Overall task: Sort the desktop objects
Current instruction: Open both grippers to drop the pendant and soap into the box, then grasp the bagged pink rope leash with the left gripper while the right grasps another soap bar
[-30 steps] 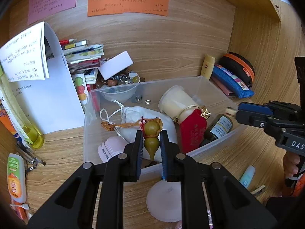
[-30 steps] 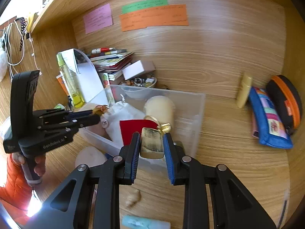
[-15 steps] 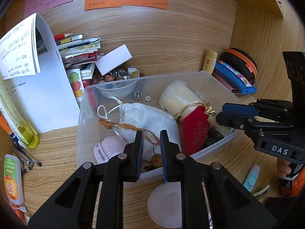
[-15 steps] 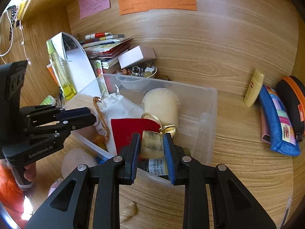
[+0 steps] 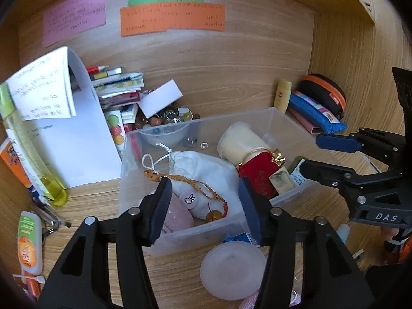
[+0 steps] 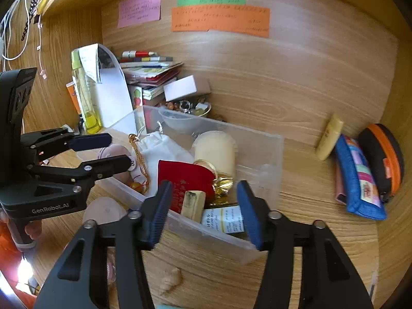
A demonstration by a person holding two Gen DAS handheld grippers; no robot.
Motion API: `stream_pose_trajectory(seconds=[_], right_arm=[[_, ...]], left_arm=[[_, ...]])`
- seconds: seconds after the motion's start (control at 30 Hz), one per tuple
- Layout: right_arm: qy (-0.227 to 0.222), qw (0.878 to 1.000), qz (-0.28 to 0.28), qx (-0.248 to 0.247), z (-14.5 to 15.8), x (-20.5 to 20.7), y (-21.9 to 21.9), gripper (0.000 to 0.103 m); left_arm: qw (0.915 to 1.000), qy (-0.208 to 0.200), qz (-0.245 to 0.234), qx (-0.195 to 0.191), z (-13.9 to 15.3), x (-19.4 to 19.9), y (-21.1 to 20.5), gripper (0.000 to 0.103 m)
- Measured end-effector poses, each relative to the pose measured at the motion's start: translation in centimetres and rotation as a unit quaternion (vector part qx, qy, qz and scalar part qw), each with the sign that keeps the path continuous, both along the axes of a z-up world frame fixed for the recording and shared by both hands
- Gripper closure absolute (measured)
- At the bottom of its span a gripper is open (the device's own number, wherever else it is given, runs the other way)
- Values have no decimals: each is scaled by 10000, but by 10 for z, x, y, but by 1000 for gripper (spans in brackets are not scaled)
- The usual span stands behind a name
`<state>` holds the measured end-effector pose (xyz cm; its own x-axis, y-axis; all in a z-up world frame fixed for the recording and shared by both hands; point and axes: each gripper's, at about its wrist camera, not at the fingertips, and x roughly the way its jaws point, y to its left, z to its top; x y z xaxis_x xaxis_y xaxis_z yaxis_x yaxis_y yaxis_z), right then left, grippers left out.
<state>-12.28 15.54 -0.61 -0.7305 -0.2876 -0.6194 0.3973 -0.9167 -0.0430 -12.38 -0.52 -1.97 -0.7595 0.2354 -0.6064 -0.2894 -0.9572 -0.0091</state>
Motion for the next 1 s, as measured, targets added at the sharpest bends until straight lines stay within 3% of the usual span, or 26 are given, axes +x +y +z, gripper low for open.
stream_pose_trajectory(seconds=[0.07, 0.13, 0.33, 0.47, 0.6, 1.0], right_arm=[[17, 10000, -49, -21, 2, 4, 3, 44], [77, 9998, -162, -37, 4, 11, 8, 30], [132, 9993, -316, -150, 9, 33, 23, 22], [86, 9988, -366, -302, 8, 49, 32, 19], [-37, 9983, -370, -449, 0, 65, 39, 19], [-415, 9973, -318, -523, -34, 99, 52, 19]], left_arm=[[10000, 31, 19, 39, 4, 6, -2, 40], [9999, 94, 68, 57, 7, 12, -4, 37], [9992, 350, 185, 63, 16, 38, -9, 26], [9988, 422, 247, 66, 16, 57, -11, 15], [9989, 345, 281, 125, 9, 75, -11, 12], [9974, -564, 224, 399, -35, 102, 12, 9]])
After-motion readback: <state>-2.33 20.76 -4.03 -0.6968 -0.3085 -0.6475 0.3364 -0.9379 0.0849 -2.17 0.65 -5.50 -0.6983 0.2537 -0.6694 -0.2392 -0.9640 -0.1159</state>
